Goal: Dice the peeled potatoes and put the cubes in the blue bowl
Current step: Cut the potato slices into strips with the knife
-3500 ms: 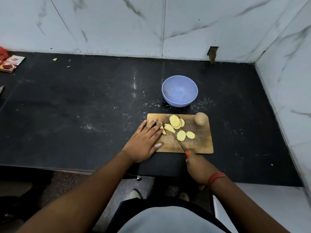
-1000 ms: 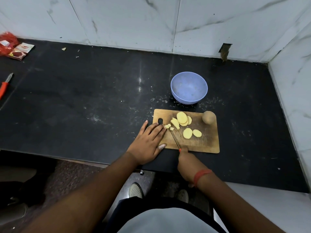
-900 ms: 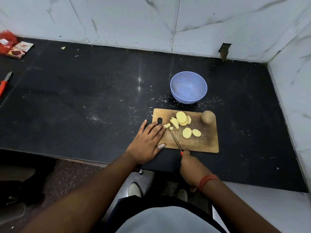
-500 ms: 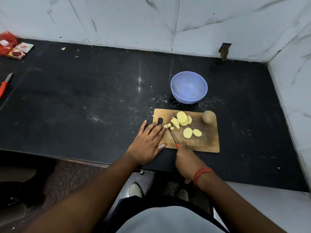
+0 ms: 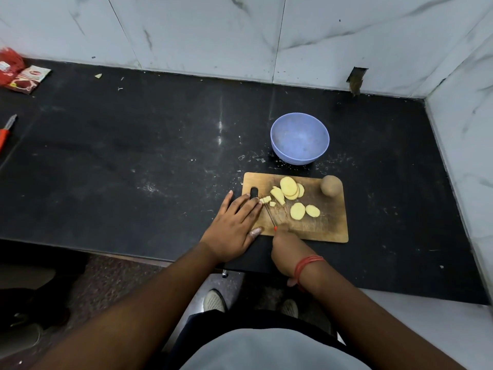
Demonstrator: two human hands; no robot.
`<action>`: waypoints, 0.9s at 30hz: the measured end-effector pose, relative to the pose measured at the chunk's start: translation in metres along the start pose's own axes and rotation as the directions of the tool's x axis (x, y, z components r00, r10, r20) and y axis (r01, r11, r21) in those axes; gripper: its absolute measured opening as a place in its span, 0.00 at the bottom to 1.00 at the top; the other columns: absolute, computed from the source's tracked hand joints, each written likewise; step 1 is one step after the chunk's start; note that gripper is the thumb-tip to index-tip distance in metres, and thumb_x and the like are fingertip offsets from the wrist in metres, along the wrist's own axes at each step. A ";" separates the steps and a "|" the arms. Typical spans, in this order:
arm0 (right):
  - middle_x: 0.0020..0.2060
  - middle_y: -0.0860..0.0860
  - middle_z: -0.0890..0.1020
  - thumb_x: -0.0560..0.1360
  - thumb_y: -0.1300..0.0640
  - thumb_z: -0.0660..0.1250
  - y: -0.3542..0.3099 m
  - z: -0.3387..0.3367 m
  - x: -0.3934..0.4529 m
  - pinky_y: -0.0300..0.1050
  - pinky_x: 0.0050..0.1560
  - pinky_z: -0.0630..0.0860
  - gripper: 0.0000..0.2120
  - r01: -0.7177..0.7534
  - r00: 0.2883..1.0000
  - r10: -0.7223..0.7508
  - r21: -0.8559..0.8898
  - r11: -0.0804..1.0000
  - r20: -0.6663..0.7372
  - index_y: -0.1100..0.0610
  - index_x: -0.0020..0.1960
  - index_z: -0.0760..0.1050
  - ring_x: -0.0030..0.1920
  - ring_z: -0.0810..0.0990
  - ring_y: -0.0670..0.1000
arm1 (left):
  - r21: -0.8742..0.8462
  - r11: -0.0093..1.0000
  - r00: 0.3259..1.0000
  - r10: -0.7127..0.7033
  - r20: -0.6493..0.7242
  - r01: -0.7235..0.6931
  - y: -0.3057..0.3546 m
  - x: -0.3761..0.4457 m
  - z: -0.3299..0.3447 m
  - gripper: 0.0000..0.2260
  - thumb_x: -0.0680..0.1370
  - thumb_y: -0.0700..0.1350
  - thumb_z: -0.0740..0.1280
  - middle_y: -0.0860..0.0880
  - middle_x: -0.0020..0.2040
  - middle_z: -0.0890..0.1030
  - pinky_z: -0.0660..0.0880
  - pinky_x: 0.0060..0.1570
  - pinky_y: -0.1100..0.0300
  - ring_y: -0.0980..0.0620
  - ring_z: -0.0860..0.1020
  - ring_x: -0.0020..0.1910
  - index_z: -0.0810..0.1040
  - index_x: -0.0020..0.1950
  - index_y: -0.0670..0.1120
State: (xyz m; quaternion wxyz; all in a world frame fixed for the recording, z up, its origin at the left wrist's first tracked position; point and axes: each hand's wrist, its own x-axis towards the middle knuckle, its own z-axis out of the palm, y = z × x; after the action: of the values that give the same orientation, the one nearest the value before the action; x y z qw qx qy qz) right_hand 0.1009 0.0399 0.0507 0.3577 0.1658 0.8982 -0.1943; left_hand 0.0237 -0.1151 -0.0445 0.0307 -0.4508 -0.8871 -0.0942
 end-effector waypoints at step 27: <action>0.43 0.58 0.77 0.83 0.52 0.52 0.089 -0.022 -0.046 0.46 0.24 0.77 0.06 0.025 0.976 0.104 0.571 0.821 -0.193 0.53 0.57 0.63 0.24 0.81 0.60 | 0.056 0.983 0.985 0.175 0.002 -0.175 0.078 0.042 -0.014 0.23 0.83 0.59 0.56 0.40 0.69 0.73 0.52 0.75 0.35 0.39 0.63 0.76 0.73 0.72 0.48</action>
State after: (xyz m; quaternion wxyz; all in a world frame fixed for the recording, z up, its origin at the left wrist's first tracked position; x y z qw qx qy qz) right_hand 0.1584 0.1202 0.0772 0.1963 0.3038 0.8287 -0.4271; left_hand 0.0614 -0.0394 -0.0144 0.0529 -0.5258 -0.8464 -0.0668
